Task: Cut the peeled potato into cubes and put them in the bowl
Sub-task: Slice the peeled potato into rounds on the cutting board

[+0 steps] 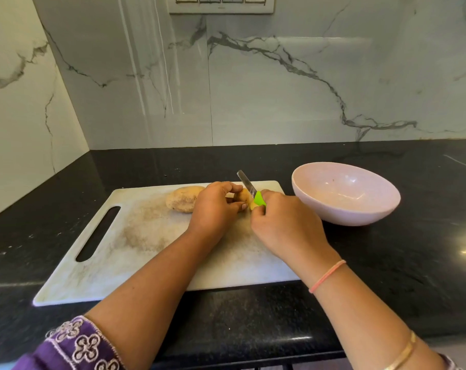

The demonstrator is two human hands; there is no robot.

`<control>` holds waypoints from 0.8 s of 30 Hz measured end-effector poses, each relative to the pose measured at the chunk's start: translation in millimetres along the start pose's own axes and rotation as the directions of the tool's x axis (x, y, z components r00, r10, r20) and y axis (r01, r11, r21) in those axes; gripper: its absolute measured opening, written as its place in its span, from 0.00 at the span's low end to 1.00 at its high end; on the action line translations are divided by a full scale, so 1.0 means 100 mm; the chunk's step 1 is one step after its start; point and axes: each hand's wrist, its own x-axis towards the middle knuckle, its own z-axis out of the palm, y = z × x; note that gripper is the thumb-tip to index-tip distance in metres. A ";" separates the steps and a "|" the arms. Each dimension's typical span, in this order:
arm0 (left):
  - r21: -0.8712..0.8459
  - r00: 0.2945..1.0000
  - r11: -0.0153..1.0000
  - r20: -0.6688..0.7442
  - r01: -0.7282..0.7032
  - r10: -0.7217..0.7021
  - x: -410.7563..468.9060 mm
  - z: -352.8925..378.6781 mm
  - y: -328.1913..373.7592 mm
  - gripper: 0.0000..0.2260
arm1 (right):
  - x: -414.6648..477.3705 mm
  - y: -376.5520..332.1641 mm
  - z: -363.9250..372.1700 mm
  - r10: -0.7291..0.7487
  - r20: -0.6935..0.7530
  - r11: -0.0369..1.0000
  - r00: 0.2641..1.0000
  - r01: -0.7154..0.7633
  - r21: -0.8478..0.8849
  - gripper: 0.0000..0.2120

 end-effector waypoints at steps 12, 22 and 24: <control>-0.094 1.000 0.996 -0.013 -0.002 0.000 0.03 -0.01 0.00 0.08 | 0.09 0.00 0.09 -0.019 -0.016 0.998 1.000 0.018 -0.054 0.14; -0.147 0.999 0.989 -0.032 -0.002 -0.003 0.02 0.01 -0.03 0.11 | 0.10 0.00 0.07 -0.050 0.007 0.995 0.999 0.050 -0.091 0.17; -0.155 0.999 0.988 -0.034 -0.010 0.005 0.01 0.01 -0.02 0.11 | 0.10 0.00 0.05 -0.061 0.011 0.991 0.998 0.061 -0.121 0.17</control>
